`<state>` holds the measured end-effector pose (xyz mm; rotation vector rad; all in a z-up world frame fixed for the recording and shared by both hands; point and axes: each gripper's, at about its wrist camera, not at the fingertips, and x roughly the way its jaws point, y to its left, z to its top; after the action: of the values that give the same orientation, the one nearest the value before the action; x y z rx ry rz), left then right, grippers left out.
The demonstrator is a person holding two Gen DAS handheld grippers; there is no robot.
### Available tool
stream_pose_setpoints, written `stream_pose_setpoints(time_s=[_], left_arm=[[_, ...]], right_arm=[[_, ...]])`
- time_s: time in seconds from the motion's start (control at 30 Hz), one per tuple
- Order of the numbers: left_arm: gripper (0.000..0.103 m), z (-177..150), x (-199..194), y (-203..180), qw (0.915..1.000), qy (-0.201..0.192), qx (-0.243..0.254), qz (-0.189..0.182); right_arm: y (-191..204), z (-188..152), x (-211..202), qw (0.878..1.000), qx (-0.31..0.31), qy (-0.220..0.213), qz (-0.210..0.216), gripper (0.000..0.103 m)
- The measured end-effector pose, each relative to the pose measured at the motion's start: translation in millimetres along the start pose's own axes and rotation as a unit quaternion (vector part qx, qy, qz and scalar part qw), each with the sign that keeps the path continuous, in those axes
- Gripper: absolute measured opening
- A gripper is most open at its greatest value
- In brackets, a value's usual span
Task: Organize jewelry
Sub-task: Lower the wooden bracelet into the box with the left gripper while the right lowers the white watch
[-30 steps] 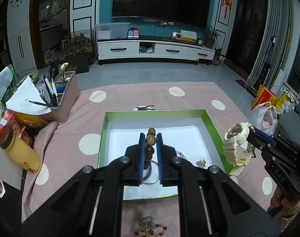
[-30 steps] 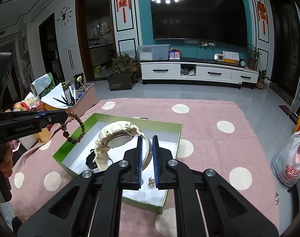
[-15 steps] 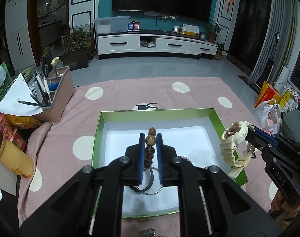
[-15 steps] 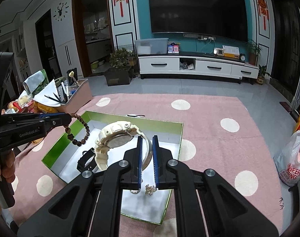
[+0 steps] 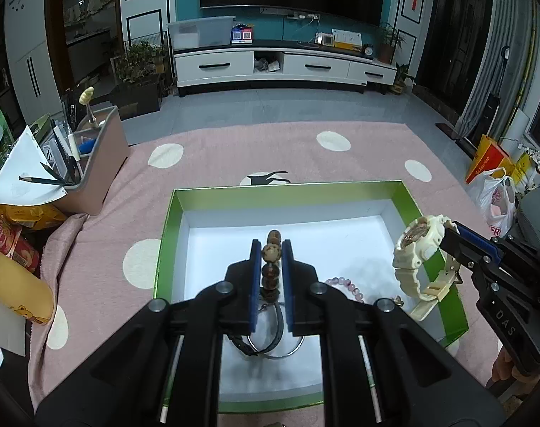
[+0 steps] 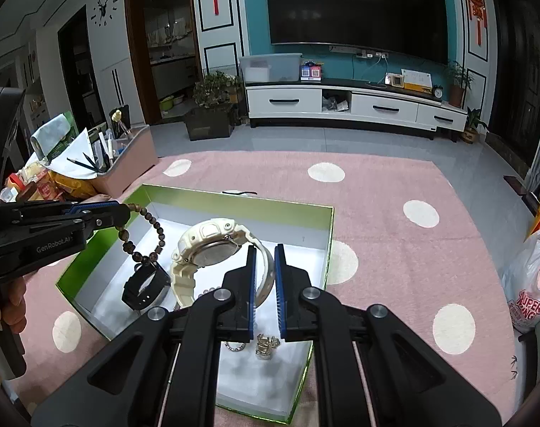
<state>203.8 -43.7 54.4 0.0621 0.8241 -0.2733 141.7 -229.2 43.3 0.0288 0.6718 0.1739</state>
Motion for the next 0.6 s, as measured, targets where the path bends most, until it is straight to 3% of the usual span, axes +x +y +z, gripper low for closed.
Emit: stream_pose_setpoints(time_s=[0.6], left_arm=[[0.011,-3.1,28.1,0.6,0.9995,0.026,0.007,0.014]], right_arm=[[0.1,-1.3,25.7,1.000,0.002,0.026,-0.002,0.009]])
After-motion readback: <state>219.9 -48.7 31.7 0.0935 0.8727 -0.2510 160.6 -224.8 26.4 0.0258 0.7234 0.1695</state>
